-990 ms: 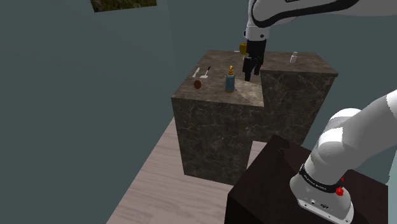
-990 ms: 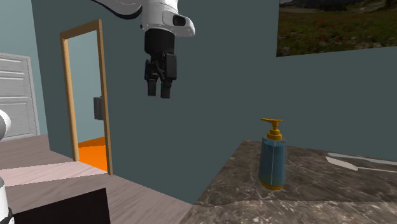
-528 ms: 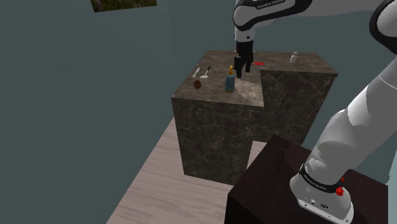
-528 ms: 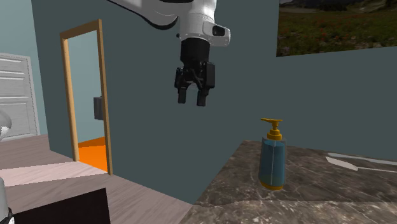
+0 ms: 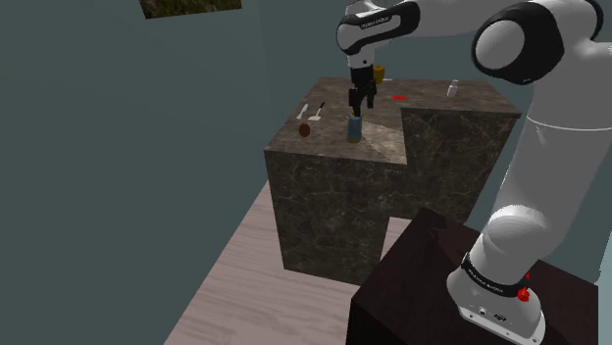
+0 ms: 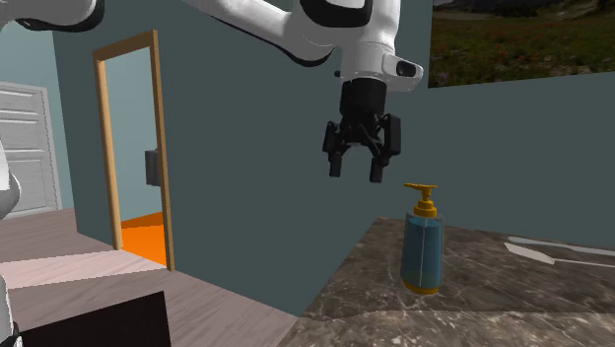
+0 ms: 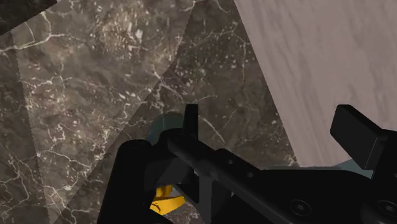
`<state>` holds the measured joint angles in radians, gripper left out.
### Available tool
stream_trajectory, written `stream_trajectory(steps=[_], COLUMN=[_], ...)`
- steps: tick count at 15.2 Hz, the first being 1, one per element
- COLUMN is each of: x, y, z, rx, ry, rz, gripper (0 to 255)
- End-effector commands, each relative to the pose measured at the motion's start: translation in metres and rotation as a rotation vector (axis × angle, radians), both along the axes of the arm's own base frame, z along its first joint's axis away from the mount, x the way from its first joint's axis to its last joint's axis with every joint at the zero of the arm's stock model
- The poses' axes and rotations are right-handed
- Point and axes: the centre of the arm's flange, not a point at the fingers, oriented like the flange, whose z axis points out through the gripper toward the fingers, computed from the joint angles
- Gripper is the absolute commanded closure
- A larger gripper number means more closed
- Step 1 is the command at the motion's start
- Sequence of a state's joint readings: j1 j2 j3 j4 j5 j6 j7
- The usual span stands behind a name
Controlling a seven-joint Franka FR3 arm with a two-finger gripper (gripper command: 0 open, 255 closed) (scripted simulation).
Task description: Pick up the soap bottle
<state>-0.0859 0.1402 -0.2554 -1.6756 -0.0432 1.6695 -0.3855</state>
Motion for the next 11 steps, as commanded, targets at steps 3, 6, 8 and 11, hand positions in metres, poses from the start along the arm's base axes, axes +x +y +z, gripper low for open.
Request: stream_trajectory(steps=[3,6,8,11], x=[0.047,0.080,0.102,0.114], y=[-0.029,-0.051,-0.065,-0.073], z=[-0.015,-0.027,-0.035,-0.045], rx=[-0.017,-0.030,-0.038,-0.043], ry=[0.027,0.048,0.061,0.069], rz=[0.003,0.005,0.006,0.006], gripper=[0,0,0,0])
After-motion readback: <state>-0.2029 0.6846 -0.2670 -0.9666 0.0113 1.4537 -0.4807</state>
